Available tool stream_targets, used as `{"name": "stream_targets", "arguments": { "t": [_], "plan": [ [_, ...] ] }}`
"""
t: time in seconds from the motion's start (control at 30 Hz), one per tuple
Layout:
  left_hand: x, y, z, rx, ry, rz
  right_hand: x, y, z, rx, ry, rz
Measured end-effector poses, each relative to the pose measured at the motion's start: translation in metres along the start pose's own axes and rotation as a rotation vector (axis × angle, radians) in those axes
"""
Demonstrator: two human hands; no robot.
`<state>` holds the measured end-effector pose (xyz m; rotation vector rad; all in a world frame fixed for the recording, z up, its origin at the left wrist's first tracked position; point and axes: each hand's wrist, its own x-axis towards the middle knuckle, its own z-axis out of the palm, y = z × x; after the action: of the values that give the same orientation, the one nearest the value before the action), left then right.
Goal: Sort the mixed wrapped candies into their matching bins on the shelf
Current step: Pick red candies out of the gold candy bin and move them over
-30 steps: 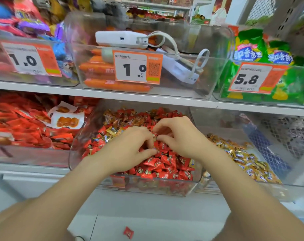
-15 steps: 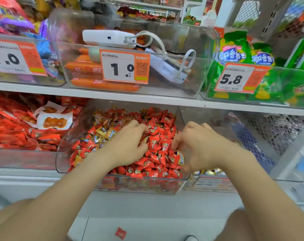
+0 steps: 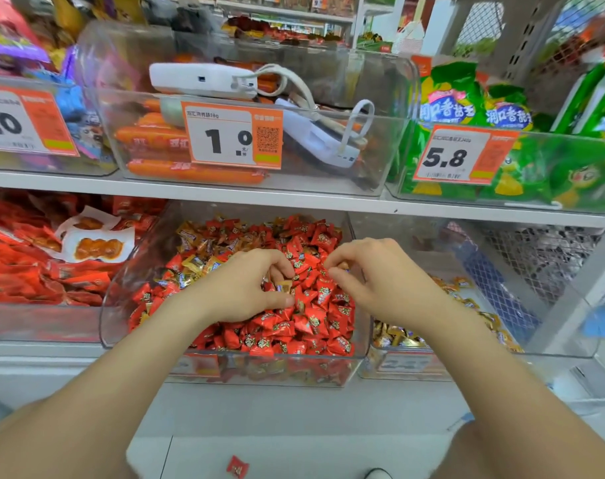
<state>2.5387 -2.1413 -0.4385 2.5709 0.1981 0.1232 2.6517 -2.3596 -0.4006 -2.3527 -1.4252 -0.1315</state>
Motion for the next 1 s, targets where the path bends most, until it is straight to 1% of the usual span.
{"name": "stream_targets", "arguments": {
  "t": [0.1,0.17,0.27,0.37,0.5,0.6,0.67,0.73,0.77,0.8,0.87,0.93,1.0],
  "plan": [
    [-0.002,0.002,-0.002,-0.021,0.108,-0.009,0.007,-0.003,0.006,0.059,0.027,0.002],
    [-0.006,0.002,-0.006,-0.040,0.174,-0.051,0.014,-0.005,0.014,0.073,0.047,0.024],
    [-0.010,-0.004,-0.020,-0.089,0.235,-0.181,0.025,-0.014,0.024,0.148,0.024,0.044],
    [-0.016,-0.023,-0.034,-0.041,0.266,-0.272,0.035,-0.029,0.031,0.163,-0.001,0.016],
    [-0.022,-0.053,-0.041,0.089,0.203,-0.273,0.052,-0.043,0.050,0.115,0.022,-0.054],
    [-0.026,-0.061,-0.041,0.091,0.180,-0.262,0.069,-0.049,0.066,0.079,0.017,-0.100],
    [-0.026,-0.067,-0.041,0.131,0.242,-0.260,0.082,-0.055,0.075,0.048,0.015,-0.075],
    [-0.024,-0.075,-0.040,0.217,0.317,-0.242,0.091,-0.061,0.082,-0.039,-0.004,-0.007],
    [-0.023,-0.080,-0.039,0.246,0.323,-0.242,0.095,-0.063,0.085,-0.099,-0.036,0.028],
    [-0.021,-0.083,-0.038,0.269,0.300,-0.253,0.097,-0.065,0.087,-0.152,-0.071,0.054],
    [-0.016,-0.089,-0.034,0.314,0.195,-0.291,0.100,-0.071,0.087,-0.197,-0.140,0.080],
    [-0.011,-0.091,-0.028,0.311,0.093,-0.312,0.102,-0.073,0.085,-0.154,-0.184,0.095],
    [-0.006,-0.094,-0.024,0.317,0.023,-0.286,0.101,-0.074,0.083,-0.057,-0.185,0.120]
  ]
}}
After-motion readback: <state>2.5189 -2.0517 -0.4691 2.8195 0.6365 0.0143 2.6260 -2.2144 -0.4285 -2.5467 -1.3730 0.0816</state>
